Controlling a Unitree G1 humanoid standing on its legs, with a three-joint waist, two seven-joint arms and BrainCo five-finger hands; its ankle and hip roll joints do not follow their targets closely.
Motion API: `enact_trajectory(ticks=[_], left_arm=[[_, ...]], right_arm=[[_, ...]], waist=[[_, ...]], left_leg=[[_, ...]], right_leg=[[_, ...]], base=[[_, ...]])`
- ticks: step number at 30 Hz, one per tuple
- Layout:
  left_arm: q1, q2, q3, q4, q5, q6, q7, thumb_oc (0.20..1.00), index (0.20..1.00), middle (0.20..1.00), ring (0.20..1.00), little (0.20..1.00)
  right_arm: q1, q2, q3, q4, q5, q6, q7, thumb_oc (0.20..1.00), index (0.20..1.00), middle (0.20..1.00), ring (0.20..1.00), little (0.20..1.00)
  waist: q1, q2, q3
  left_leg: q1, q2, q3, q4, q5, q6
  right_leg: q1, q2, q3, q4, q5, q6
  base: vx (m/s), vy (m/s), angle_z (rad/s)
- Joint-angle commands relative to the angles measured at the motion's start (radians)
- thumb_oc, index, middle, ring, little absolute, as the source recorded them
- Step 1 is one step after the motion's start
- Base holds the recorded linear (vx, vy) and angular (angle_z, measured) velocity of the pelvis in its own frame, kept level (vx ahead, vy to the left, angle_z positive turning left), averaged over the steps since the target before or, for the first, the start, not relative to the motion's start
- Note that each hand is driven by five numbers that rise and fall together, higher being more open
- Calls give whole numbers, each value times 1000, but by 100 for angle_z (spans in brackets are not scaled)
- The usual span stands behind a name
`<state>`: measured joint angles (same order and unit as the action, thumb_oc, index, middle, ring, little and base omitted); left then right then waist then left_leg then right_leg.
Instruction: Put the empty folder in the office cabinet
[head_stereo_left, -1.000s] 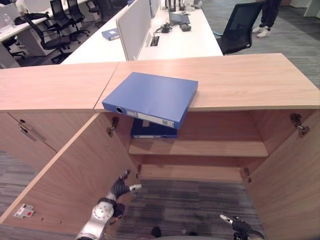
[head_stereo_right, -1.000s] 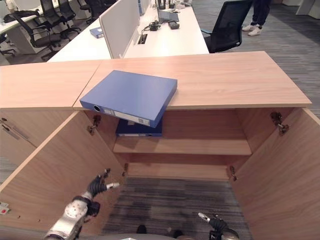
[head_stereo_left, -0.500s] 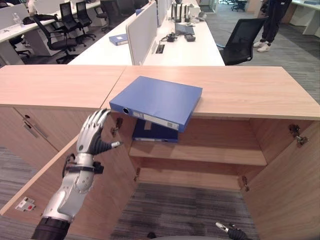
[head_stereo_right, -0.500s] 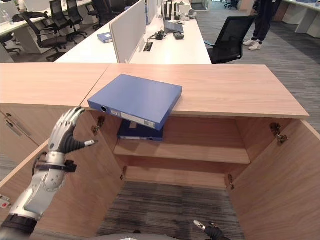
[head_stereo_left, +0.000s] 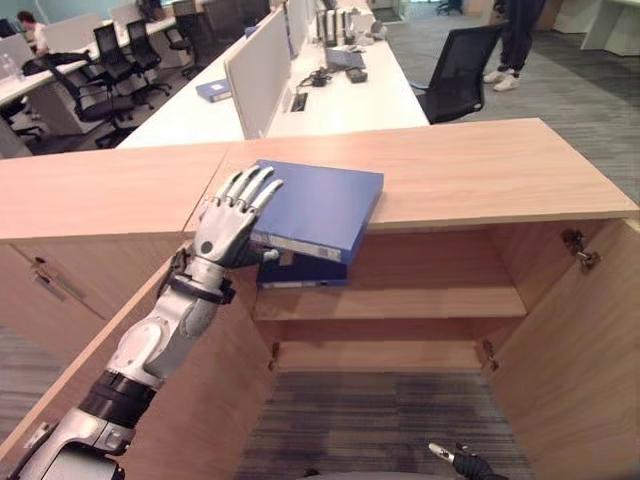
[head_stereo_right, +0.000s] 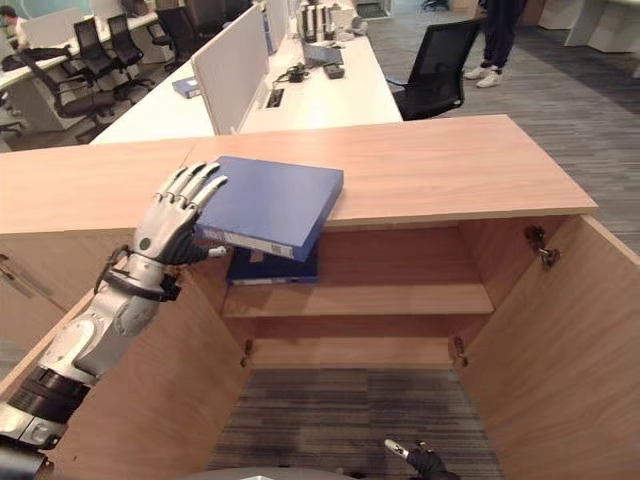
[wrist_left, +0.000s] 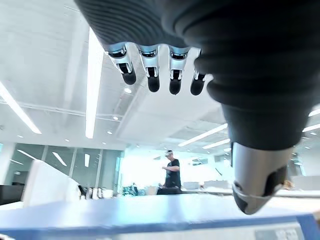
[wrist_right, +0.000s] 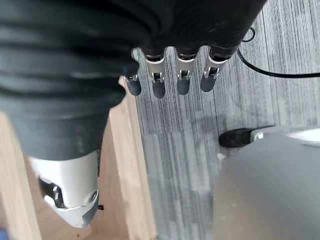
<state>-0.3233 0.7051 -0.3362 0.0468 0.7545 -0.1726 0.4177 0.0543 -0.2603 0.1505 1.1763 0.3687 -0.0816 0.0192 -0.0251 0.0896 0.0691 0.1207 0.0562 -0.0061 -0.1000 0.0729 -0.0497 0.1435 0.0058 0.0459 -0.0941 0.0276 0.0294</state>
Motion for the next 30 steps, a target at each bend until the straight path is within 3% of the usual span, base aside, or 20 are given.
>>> enact_trajectory(ticks=[1, 18, 30], left_arm=[[-135, 4, -5, 81, -41, 2, 2, 1000, 1000, 1000, 1000, 1000], [-171, -53, -80, 260, -85, 23, -14, 1000, 1000, 1000, 1000, 1000], [-273, -62, -138, 393, -46, 73, 9, 1000, 1000, 1000, 1000, 1000]], right_arm=[[-32, 0, 8, 8, -14, -19, -6, 1000, 1000, 1000, 1000, 1000], [-7, -4, -54, 53, 30, -16, -28, 1000, 1000, 1000, 1000, 1000], [-6, -8, -51, 63, 48, -14, -29, 1000, 1000, 1000, 1000, 1000]], waist=[[-8, -46, 21], [-45, -50, 16], [-64, -63, 11]], left_leg=[[40, 23, 4, 13, -99, -43], [50, 30, 48, 13, -107, -44], [60, 38, 64, 13, -112, -49]], right_leg=[[36, -88, -15, 28, -83, 96], [28, -88, 17, 21, -73, 102], [26, -82, 29, 25, -73, 103]], base=[[4, -3, -4], [2, 5, -8], [1, 3, -3]])
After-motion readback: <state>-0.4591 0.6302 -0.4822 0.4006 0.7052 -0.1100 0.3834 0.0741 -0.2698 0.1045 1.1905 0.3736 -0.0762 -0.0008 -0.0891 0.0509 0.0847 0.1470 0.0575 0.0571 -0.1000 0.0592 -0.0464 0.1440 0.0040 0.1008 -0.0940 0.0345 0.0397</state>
